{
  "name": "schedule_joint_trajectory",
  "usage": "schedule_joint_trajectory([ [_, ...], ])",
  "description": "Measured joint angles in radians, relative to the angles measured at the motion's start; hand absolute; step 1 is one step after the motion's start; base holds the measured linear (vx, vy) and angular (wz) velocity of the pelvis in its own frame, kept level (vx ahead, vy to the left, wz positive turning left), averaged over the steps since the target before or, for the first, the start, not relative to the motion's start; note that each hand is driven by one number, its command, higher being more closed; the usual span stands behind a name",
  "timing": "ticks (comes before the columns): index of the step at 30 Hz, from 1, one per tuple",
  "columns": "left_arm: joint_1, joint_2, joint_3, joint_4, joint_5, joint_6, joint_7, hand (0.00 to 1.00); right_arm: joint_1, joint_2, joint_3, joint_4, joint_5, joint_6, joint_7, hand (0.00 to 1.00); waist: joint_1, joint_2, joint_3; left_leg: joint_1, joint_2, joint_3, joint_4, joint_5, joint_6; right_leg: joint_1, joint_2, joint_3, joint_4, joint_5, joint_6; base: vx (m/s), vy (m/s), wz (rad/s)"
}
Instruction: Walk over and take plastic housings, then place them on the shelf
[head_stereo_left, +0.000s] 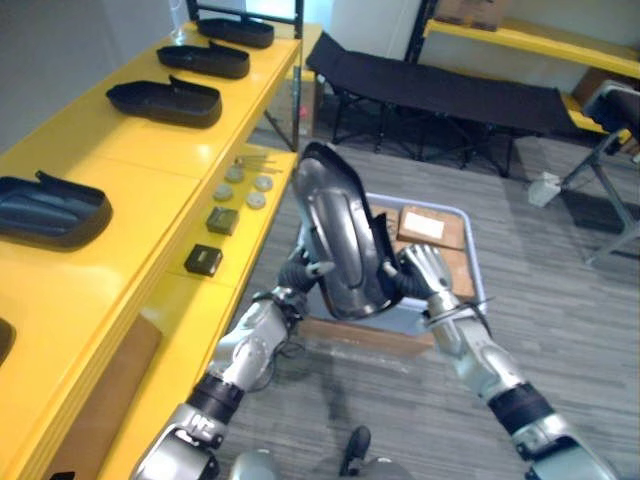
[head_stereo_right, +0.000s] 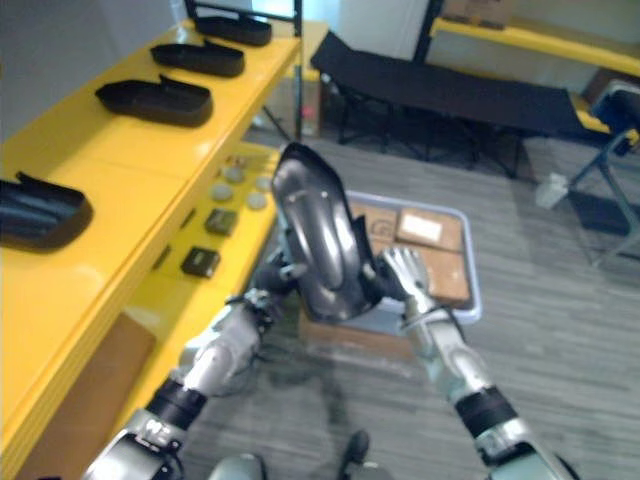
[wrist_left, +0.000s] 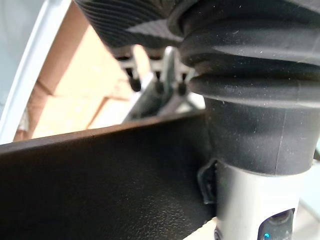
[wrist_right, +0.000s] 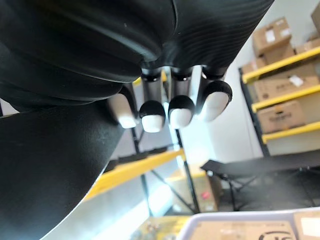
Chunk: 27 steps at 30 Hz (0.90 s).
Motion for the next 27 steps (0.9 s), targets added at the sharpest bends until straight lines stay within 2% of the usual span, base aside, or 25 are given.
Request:
schedule_joint_trajectory([
  [5, 0.016, 0.0, 0.006, 0.0, 0.026, 0.003, 0.022, 0.0, 0.0, 0.0, 0.002, 0.003, -0.001, 0.001, -0.001, 1.0, -0.002, -0.001, -0.001, 0.004, -0.001, 0.0, -0.015, 0.011, -0.002, -0.002, 0.0, 0.001, -0.003, 0.0, 0.0, -0.04, 0.013, 0.0],
  [13, 0.046, 0.001, 0.055, 0.001, 0.192, 0.077, 0.036, 0.0, 0.002, 0.0, 0.002, 0.002, -0.024, -0.005, -0.001, 1.0, 0.0, -0.006, -0.004, 0.006, -0.001, 0.0, -0.017, 0.013, -0.003, -0.002, 0.001, 0.0, 0.0, 0.001, 0.001, 0.0, 0.027, 0.0],
  [19, 0.069, 0.005, 0.086, 0.002, 0.207, 0.109, 0.026, 0.0, 0.003, 0.0, -0.005, -0.002, -0.038, -0.006, -0.001, 1.0, 0.0, -0.019, -0.013, 0.011, -0.001, 0.0, -0.018, 0.013, -0.003, 0.004, 0.001, 0.001, 0.0, 0.001, 0.001, 0.0, 0.029, 0.0],
  [27, 0.081, 0.004, 0.11, 0.01, 0.194, 0.131, 0.02, 0.0, 0.003, -0.001, -0.035, -0.011, -0.044, -0.046, -0.002, 1.0, -0.002, -0.02, -0.013, 0.019, 0.0, 0.002, -0.019, 0.013, -0.002, 0.011, 0.001, 0.002, -0.008, -0.011, 0.007, 0.0, 0.0, 0.0],
])
